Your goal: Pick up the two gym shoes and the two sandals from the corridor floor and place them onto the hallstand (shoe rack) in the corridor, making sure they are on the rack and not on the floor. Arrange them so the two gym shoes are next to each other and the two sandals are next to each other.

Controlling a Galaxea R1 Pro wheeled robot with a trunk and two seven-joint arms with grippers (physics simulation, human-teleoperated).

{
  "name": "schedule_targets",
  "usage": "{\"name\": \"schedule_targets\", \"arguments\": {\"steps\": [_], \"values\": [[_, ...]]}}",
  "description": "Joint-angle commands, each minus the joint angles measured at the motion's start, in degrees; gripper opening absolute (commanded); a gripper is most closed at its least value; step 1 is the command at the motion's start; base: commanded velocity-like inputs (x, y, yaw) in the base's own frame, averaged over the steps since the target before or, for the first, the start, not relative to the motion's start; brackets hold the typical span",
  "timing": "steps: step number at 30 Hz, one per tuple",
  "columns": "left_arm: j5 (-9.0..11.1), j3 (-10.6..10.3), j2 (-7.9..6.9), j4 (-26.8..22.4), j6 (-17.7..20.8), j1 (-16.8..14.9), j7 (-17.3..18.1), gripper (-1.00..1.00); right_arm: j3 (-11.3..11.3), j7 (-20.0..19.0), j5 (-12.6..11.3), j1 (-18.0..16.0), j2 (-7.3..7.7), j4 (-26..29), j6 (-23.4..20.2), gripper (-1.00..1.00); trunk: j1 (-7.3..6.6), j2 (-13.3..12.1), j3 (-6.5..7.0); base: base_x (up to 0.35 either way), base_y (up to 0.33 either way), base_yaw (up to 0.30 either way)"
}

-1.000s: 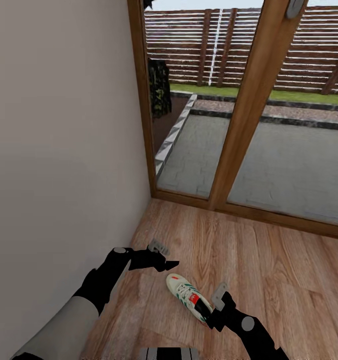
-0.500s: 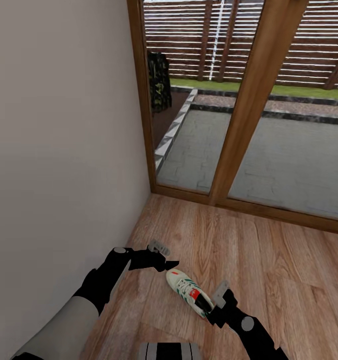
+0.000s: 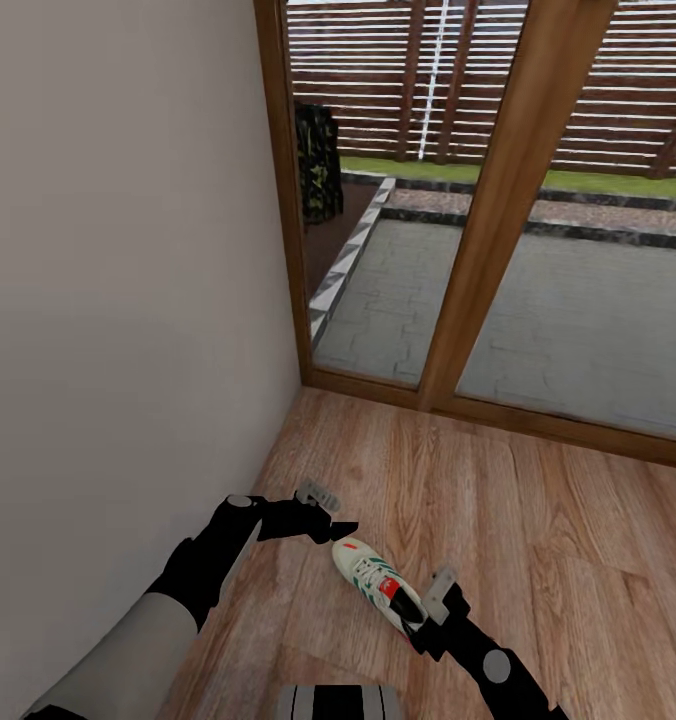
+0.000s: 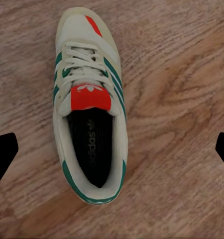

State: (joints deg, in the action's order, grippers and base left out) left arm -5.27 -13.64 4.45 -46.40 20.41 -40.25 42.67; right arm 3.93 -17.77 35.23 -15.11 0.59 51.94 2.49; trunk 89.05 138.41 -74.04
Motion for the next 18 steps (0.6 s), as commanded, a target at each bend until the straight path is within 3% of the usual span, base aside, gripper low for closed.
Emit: {"name": "schedule_targets", "arguments": {"steps": [1, 6, 18], "values": [[-0.44, 0.11, 0.03, -0.09, 0.25, -0.01, 0.31, 1.00, 0.02, -0.08, 0.56, -0.01, 0.02, -0.05, 0.29, 1.00, -0.01, 0.02, -0.04, 0.000, 0.000, 0.000], [-0.44, 0.11, 0.03, -0.09, 0.25, -0.01, 0.34, 1.00, -0.03, -0.07, 0.36, -0.01, 0.02, -0.15, 0.44, 1.00, -0.01, 0.02, -0.04, 0.000, 0.000, 0.000], [-0.44, 0.11, 0.03, -0.11, 0.25, -0.01, 0.39, 1.00, -0.41, -0.07, 0.28, -0.01, 0.02, 0.16, 0.62, 1.00, 2.63, 4.83, -2.41, 0.000, 0.000, 0.000]]}}
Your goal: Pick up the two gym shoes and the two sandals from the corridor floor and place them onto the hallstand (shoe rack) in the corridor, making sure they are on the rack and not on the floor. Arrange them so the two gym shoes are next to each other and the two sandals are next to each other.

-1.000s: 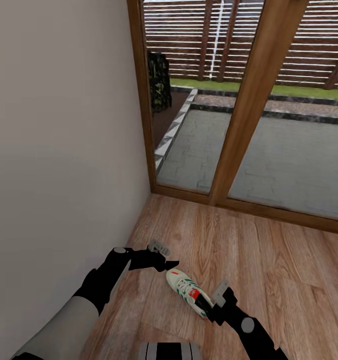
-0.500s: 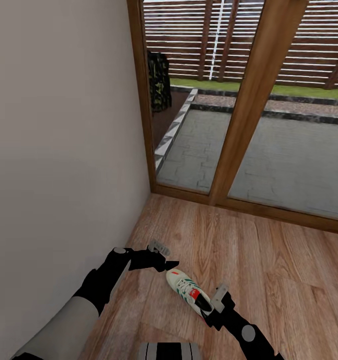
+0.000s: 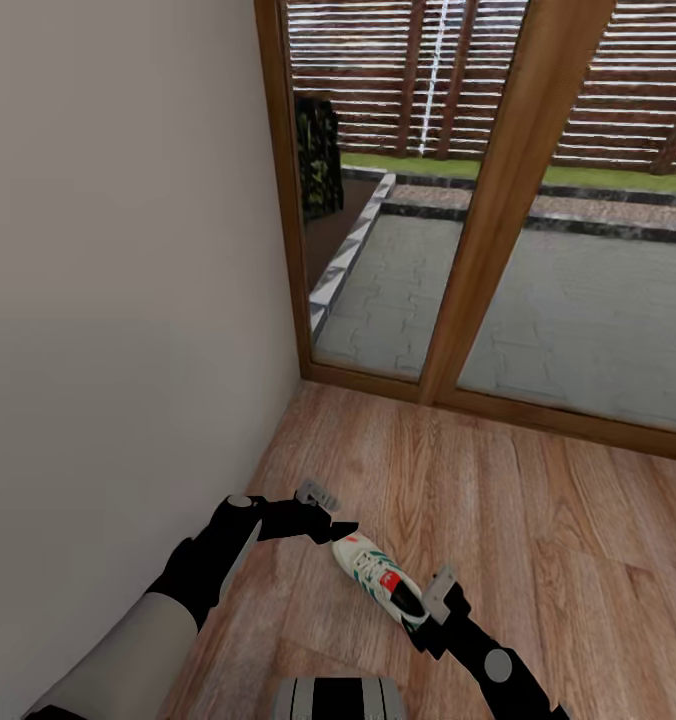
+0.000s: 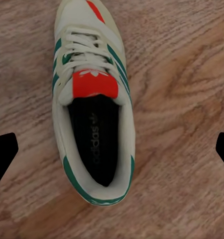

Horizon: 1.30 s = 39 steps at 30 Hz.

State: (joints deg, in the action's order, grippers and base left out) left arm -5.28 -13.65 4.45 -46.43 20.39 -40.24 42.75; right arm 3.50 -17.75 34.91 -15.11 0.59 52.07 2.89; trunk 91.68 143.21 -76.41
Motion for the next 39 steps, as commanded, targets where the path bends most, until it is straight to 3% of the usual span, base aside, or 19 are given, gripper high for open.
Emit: {"name": "schedule_targets", "arguments": {"steps": [1, 4, 13, 24, 39], "values": [[-0.43, 0.11, 0.03, -0.10, 0.26, -0.01, 0.31, 1.00, -0.01, -0.09, 0.60, -0.02, 0.02, 0.06, 0.23, 1.00, 0.02, 0.05, -0.34, 0.000, 0.000, 0.000], [-0.43, 0.11, 0.03, -0.11, 0.26, -0.01, 0.32, 1.00, -0.10, -0.09, 0.58, -0.01, 0.02, 0.11, 0.26, 1.00, 0.10, 0.09, -1.25, 0.000, 0.000, 0.000], [-0.43, 0.11, 0.01, -0.13, 0.26, 0.07, 0.31, 1.00, -0.16, -0.09, 0.53, -0.01, 0.02, 0.29, 0.24, 1.00, 0.10, 0.09, -1.70, 0.000, 0.000, 0.000], [-0.43, 0.11, 0.03, -0.15, 0.26, -0.01, 0.32, 1.00, -0.19, -0.09, 0.51, -0.01, 0.02, 0.32, 0.28, 1.00, 0.38, 0.23, -4.70, 0.000, 0.000, -0.035], [-0.43, 0.11, 0.10, -0.22, 0.26, -0.01, 0.32, 1.00, -0.25, -0.09, 0.51, -0.01, 0.02, 0.40, 0.19, 1.00, 0.38, 0.23, -5.04, 0.000, 0.000, -0.023]]}}
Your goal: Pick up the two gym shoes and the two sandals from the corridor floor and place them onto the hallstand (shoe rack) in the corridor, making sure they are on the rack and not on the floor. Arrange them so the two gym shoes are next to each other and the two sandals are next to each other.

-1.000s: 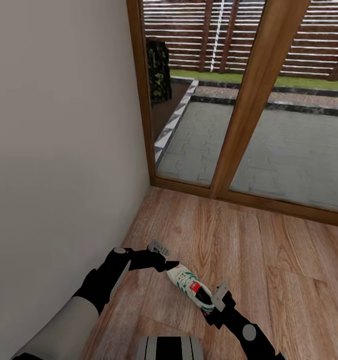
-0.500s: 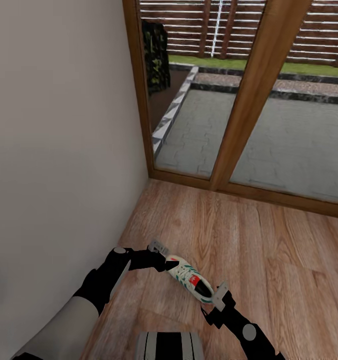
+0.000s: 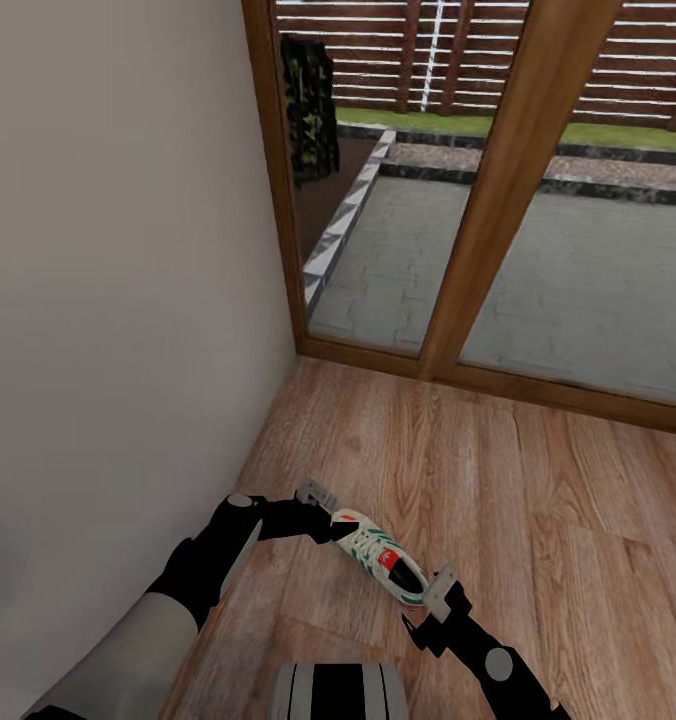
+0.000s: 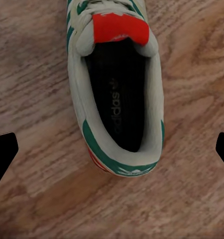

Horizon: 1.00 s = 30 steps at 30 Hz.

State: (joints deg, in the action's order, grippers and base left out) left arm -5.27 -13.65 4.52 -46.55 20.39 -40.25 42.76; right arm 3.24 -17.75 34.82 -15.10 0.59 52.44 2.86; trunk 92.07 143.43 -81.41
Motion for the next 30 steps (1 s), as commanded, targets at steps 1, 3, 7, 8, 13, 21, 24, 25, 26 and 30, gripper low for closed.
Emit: {"name": "schedule_targets", "arguments": {"steps": [1, 3, 7, 8, 13, 21, 24, 25, 26, 30], "values": [[-0.44, 0.12, 0.04, -0.11, 0.26, -0.01, 0.31, 1.00, 0.01, -0.09, 0.60, -0.02, 0.02, 0.03, 0.22, 1.00, -0.01, 0.01, -0.09, 0.000, 0.000, -0.123], [-0.44, 0.12, 0.04, -0.11, 0.26, -0.01, 0.31, 1.00, 0.01, -0.09, 0.60, -0.02, 0.02, 0.03, 0.22, 1.00, -0.01, 0.01, -0.20, 0.000, 0.000, -0.139], [-0.44, 0.12, 0.03, -0.12, 0.22, -0.01, 0.31, 1.00, 0.01, -0.07, 0.54, -0.02, 0.02, 0.03, 0.22, 1.00, -0.01, 0.01, -0.37, 0.000, 0.000, -0.104], [-0.44, 0.12, 0.02, -0.12, 0.23, -0.01, 0.31, 1.00, 0.01, -0.06, 0.53, -0.02, 0.02, 0.03, 0.22, 1.00, -0.01, 0.01, -0.39, 0.000, 0.000, -0.042], [-0.44, 0.12, -0.03, -0.12, 0.19, -0.01, 0.31, 1.00, 0.01, -0.01, 0.50, -0.02, 0.02, 0.03, 0.29, 1.00, -0.01, 0.01, -0.42, 0.000, 0.000, -0.014], [-0.44, 0.12, -0.04, -0.12, 0.17, 0.02, 0.31, 1.00, 0.10, 0.00, 0.44, -0.03, 0.02, 0.03, 0.30, 1.00, 0.02, 0.03, -0.64, 0.000, 0.000, -0.001], [-0.44, 0.12, -0.04, -0.12, 0.17, 0.03, 0.31, 1.00, 0.10, 0.00, 0.43, -0.02, 0.02, 0.03, 0.29, 1.00, 0.09, 0.07, -1.31, 0.000, 0.000, 0.000], [-0.44, 0.12, -0.04, -0.12, 0.17, 0.01, 0.31, 1.00, 0.10, 0.00, 0.43, -0.02, 0.02, 0.03, 0.26, 1.00, 0.12, 0.08, -1.53, 0.000, 0.000, 0.000], [-0.44, 0.12, -0.04, -0.12, 0.17, 0.03, 0.31, 1.00, 0.10, 0.00, 0.43, -0.02, 0.02, 0.03, 0.25, 1.00, 0.14, 0.09, -1.75, 0.000, 0.000, 0.000], [-0.44, 0.12, -0.04, -0.12, 0.17, 0.06, 0.31, 1.00, 0.10, 0.00, 0.44, -0.02, 0.02, 0.03, 0.27, 1.00, 0.14, 0.09, -1.75, 0.000, 0.000, 0.000]]}}
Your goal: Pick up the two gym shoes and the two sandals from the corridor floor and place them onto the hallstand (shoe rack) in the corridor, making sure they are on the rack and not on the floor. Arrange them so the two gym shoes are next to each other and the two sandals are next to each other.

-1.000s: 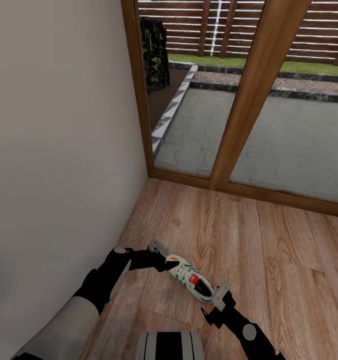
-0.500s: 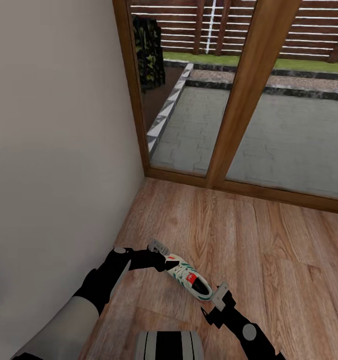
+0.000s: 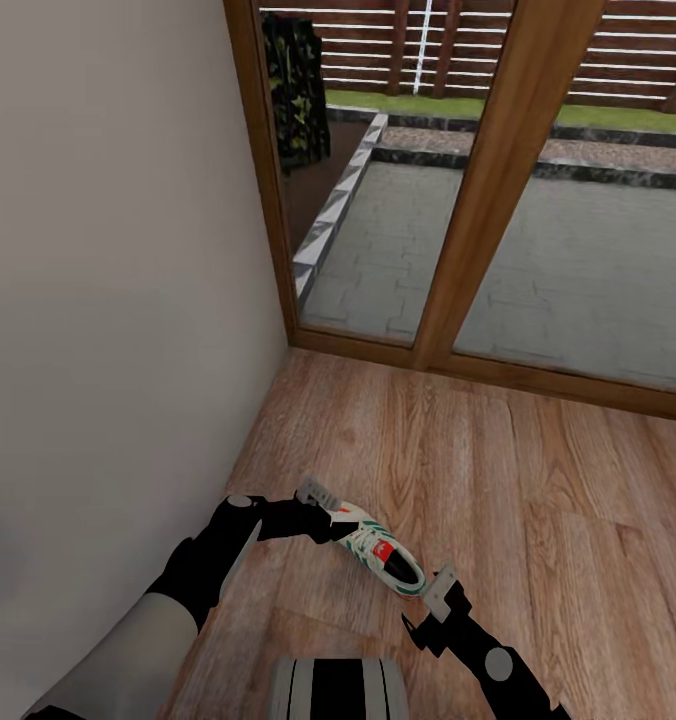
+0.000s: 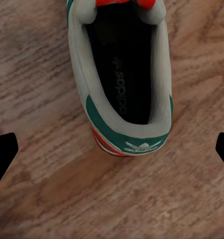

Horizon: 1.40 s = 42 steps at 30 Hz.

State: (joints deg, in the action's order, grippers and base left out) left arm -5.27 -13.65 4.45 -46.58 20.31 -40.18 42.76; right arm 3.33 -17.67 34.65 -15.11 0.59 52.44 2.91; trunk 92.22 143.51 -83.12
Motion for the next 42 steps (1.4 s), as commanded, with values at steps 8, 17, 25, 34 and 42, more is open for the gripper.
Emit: {"name": "schedule_targets", "arguments": {"steps": [8, 17, 25, 34, 42], "values": [[-0.44, 0.10, 0.03, -0.09, 0.26, -0.06, 0.31, 1.00, -0.01, -0.09, 0.67, -0.01, 0.02, 0.04, 0.17, 1.00, -0.01, 0.01, -0.04, 0.000, 0.000, -0.130], [-0.44, 0.07, 0.06, -0.33, 0.26, -0.13, 0.31, 1.00, -0.03, -0.09, 0.68, -0.02, 0.02, 0.04, 0.17, 1.00, 0.07, 0.05, -0.70, 0.000, 0.000, -0.111], [-0.44, 0.11, 0.03, -0.35, 0.26, -0.04, 0.31, 1.00, 0.00, -0.08, 0.66, -0.02, 0.02, 0.04, 0.17, 1.00, 0.07, 0.05, -0.70, 0.000, 0.000, -0.006], [-0.41, 0.11, 0.03, -0.35, 0.06, 0.09, 0.31, 1.00, -0.02, -0.09, 0.64, -0.01, 0.02, 0.04, 0.17, 1.00, 0.07, 0.05, -0.70, 0.077, 0.000, 0.000], [-0.40, 0.11, 0.03, -0.35, 0.00, 0.10, 0.31, 1.00, 0.00, -0.08, 0.59, -0.01, 0.02, 0.04, 0.17, 1.00, 0.07, 0.05, -0.70, 0.046, 0.000, 0.000]]}}
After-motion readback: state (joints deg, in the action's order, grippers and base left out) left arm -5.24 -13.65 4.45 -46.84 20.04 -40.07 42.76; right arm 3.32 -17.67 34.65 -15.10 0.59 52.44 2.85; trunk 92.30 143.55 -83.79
